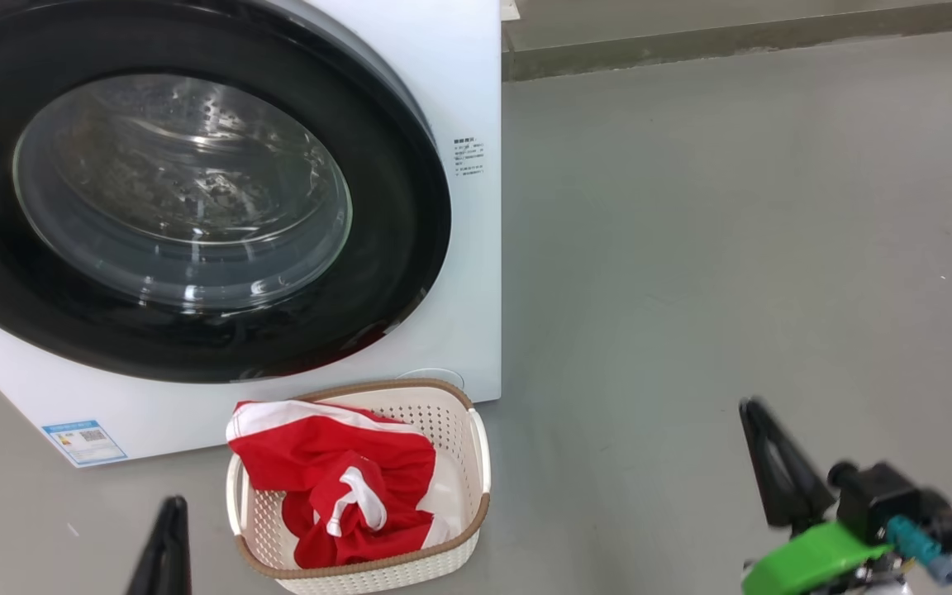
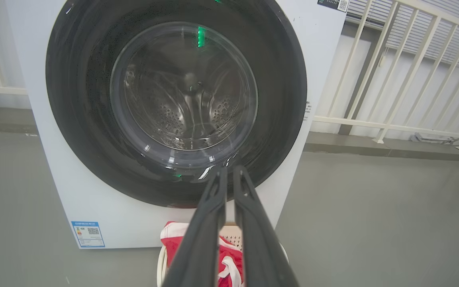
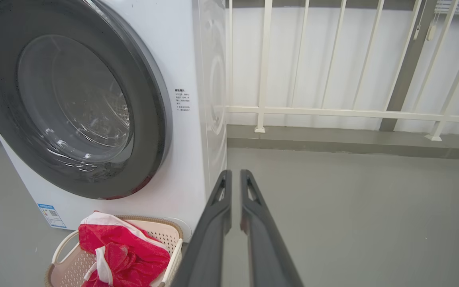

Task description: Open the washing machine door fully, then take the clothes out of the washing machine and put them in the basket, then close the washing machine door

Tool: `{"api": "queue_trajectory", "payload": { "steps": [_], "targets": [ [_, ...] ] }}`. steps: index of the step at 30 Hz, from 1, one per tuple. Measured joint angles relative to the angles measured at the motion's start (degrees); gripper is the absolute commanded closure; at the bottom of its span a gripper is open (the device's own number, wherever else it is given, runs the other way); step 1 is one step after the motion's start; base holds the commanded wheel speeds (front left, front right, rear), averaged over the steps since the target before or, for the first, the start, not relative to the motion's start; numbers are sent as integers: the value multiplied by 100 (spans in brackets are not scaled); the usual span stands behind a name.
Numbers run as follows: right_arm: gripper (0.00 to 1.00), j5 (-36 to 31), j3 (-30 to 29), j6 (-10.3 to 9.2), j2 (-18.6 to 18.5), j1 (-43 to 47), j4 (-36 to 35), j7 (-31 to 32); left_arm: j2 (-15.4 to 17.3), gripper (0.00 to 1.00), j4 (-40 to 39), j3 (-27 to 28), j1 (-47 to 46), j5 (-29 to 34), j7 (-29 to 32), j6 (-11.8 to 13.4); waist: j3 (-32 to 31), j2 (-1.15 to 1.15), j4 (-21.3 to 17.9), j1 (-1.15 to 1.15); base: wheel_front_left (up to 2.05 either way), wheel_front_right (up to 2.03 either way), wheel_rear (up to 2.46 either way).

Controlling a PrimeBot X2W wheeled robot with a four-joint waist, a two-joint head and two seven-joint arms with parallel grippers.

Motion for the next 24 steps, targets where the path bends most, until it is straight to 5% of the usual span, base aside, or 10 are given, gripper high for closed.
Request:
{"api": "queue_trajectory", "payload": {
  "steps": [24],
  "targets": [
    [100,1335,-60,0,34,211,212,314,-92,100,363,-34,22,-1202,352,-2,33,0,82,1,0,0,0]
  ]
}}
